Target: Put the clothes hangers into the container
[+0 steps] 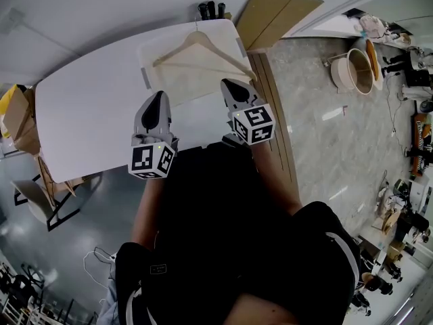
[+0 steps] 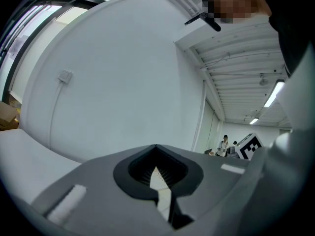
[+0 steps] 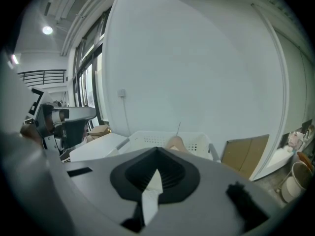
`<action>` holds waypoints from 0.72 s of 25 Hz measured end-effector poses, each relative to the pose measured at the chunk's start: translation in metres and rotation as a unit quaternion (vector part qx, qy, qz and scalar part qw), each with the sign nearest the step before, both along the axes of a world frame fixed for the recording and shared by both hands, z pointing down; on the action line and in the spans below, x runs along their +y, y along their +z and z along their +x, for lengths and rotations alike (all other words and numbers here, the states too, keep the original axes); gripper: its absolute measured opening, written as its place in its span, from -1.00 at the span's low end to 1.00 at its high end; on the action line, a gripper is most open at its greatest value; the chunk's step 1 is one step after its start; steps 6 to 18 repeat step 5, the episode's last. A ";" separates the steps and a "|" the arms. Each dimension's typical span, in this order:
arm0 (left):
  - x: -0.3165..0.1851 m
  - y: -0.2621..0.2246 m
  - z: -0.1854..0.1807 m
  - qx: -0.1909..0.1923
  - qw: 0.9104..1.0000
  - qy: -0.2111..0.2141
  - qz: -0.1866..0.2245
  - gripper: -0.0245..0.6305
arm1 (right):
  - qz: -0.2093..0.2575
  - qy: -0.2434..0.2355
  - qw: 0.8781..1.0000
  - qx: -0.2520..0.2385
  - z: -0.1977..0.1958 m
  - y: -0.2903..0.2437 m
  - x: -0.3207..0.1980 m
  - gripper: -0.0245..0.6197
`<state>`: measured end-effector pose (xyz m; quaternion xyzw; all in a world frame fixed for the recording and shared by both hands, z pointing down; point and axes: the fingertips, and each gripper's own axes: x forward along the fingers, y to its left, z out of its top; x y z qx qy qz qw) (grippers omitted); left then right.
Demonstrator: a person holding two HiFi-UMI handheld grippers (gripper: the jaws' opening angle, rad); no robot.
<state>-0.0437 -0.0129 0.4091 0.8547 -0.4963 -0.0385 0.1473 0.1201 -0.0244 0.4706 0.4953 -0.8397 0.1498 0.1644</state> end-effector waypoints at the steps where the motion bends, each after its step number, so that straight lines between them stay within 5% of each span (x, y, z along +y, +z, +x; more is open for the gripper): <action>1: 0.000 0.000 0.000 0.000 1.000 0.000 0.000 -0.91 | -0.001 0.000 1.000 0.000 0.000 0.000 0.001 -0.88; 18: 0.001 0.000 0.000 -0.001 1.000 0.001 0.000 -0.91 | -0.002 -0.003 1.000 0.002 -0.001 0.001 0.002 -0.88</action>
